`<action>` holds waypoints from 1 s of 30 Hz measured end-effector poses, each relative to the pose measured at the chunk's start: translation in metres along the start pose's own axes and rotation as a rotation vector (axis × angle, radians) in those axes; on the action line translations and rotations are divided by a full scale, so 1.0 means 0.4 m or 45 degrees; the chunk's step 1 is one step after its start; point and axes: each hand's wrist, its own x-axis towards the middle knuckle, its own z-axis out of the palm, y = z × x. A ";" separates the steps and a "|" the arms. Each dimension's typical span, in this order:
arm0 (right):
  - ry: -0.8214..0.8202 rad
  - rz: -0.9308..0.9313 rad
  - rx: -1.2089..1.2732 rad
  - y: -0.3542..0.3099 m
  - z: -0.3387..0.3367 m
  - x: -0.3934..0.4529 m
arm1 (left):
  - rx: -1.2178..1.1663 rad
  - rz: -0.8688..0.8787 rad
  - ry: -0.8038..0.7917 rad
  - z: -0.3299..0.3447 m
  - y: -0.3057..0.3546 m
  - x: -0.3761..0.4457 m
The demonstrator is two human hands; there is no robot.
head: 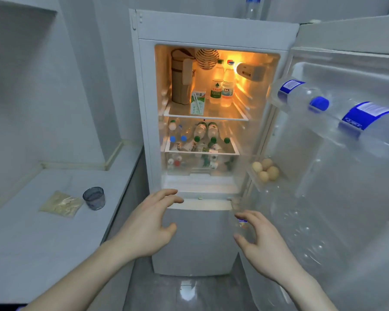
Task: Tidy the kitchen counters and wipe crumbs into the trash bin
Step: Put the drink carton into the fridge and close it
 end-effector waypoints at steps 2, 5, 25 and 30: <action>0.066 -0.017 0.003 0.020 -0.023 -0.060 | -0.010 -0.016 0.005 0.025 0.058 -0.048; 0.209 -0.073 0.056 0.028 -0.072 -0.136 | -0.003 -0.041 -0.001 0.047 0.136 -0.108; -0.131 -0.100 -0.528 -0.030 -0.067 -0.190 | 0.101 -0.123 0.166 -0.035 0.298 -0.240; -0.182 -0.285 -0.383 -0.165 0.001 -0.174 | 0.110 -0.165 0.252 -0.089 0.288 -0.267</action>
